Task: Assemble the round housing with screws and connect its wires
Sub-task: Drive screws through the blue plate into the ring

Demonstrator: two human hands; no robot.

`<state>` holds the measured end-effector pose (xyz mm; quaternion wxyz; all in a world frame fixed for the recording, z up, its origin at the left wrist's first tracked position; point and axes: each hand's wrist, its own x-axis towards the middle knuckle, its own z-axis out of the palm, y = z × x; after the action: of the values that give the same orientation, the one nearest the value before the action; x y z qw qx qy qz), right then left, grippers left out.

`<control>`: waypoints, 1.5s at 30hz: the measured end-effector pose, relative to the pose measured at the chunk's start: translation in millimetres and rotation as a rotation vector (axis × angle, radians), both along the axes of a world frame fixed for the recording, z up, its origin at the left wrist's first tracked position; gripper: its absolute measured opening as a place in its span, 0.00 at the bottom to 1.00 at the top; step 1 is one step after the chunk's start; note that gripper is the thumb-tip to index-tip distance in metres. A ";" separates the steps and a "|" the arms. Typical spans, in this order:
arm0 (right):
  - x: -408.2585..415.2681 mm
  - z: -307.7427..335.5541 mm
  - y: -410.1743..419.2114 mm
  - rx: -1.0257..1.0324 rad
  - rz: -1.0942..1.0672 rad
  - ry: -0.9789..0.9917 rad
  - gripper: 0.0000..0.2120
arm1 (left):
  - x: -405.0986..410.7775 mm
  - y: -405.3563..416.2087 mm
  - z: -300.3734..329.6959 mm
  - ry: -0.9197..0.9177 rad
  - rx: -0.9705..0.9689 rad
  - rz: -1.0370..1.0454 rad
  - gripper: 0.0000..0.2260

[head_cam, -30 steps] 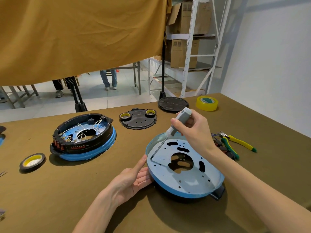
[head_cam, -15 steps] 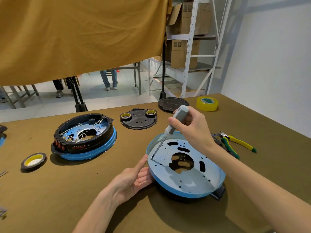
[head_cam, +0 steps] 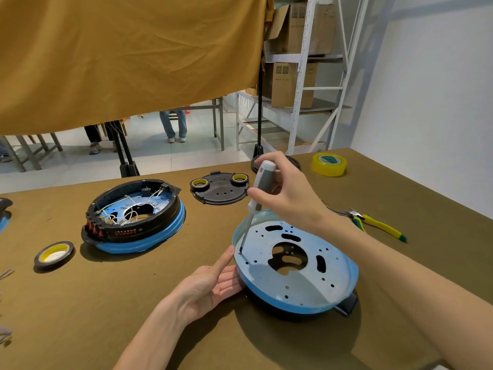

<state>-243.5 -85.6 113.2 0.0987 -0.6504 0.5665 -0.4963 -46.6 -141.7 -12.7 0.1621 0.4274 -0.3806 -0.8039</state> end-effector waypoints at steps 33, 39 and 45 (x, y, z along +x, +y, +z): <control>36.2 96.5 -12.3 0.597 0.155 0.777 0.09 | -0.4 6.4 5.1 -0.043 -0.054 -0.039 0.32; 31.9 90.3 -22.5 0.607 -0.068 0.922 0.22 | -0.5 6.0 5.8 -0.057 -0.068 -0.063 0.33; 29.2 100.1 -16.1 0.694 0.110 0.840 0.11 | -0.5 4.3 4.9 -0.095 -0.102 -0.104 0.32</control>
<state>-214.3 -101.7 213.3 0.0985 -0.7505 0.6529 0.0281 -47.1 -137.5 -7.8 0.1233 0.4361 -0.4499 -0.7696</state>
